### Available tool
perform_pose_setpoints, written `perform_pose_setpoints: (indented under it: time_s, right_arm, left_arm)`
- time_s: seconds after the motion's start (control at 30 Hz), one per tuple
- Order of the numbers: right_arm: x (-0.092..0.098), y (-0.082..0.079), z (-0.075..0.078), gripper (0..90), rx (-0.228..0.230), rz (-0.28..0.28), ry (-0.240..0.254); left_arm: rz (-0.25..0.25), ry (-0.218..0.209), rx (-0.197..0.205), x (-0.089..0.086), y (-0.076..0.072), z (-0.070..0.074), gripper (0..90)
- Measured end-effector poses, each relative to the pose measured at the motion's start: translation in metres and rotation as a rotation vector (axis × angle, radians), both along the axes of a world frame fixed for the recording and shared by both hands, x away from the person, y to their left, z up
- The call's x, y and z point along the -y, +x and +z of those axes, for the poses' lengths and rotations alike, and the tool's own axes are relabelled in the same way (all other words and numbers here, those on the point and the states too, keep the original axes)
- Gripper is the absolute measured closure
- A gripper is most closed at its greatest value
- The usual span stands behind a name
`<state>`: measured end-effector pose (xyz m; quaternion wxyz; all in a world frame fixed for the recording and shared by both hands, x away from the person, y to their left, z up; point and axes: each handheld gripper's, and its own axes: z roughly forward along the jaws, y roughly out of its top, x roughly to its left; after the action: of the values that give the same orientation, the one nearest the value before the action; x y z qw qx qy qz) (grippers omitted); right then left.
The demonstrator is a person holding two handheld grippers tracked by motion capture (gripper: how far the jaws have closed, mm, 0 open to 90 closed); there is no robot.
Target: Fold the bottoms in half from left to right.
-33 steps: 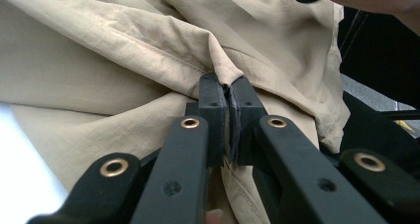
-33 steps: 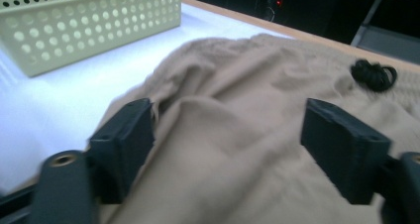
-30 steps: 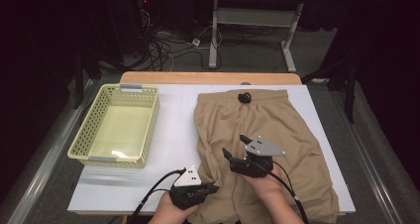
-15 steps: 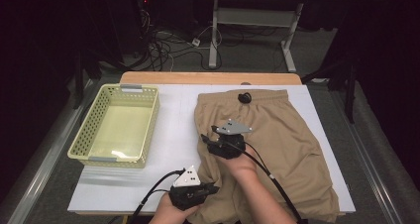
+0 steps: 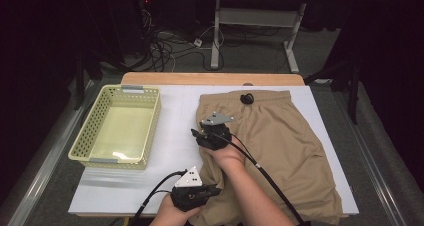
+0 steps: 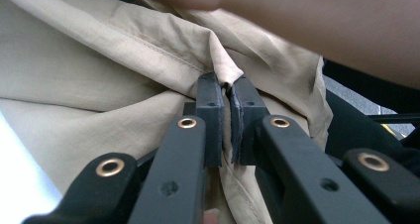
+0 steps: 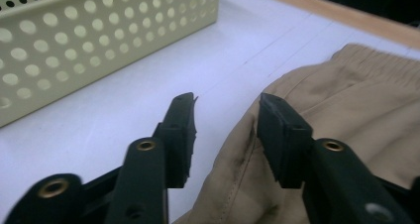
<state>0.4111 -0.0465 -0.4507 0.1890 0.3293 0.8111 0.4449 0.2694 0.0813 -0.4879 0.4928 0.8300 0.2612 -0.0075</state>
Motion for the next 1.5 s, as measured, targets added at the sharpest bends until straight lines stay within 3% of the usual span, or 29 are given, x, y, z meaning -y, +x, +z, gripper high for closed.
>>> perform_pose_setpoints:
  time_s: [0.07,0.2,0.33,0.53,0.67,0.8,1.0,1.3,1.37,1.5]
  right_arm:
    - [0.0,0.003,-0.004,71.4,-0.042,0.006,0.017]
    - [0.0,0.002,-0.007,90.0,-0.047,-0.009,-0.022]
    - [0.007,0.002,-0.002,90.0,-0.031,-0.007,-0.011]
    - [0.03,0.0,0.021,90.0,0.026,-0.048,0.035]
    - [0.054,-0.002,0.03,90.0,0.047,-0.078,0.063]
    - [0.081,-0.007,0.035,90.0,0.06,-0.115,0.089]
    - [0.125,-0.015,0.046,90.0,0.089,-0.169,0.115]
    - [0.191,-0.031,0.06,90.0,0.141,-0.259,0.107]
    - [0.205,-0.033,0.059,90.0,0.138,-0.282,0.104]
    - [0.229,-0.035,0.048,90.0,0.119,-0.324,0.086]
  left_arm:
    - [-0.001,-0.004,-0.001,-0.001,0.0,0.0,82.9]
    - [0.002,-0.009,-0.002,-0.001,0.0,0.0,83.0]
    - [0.01,-0.038,0.011,-0.006,-0.001,0.005,84.7]
    - [0.006,-0.074,0.061,-0.006,-0.007,0.027,84.7]
    - [-0.022,-0.058,0.07,0.004,-0.006,0.043,84.7]
    - [-0.066,-0.047,0.107,0.022,-0.006,0.057,84.6]
    - [-0.116,-0.08,0.129,0.055,-0.003,0.065,84.6]
    - [-0.196,-0.102,0.127,0.113,0.003,0.057,84.3]
    - [-0.21,-0.078,0.136,0.126,0.004,0.053,84.4]
    - [-0.216,-0.069,0.119,0.144,0.01,0.045,84.3]
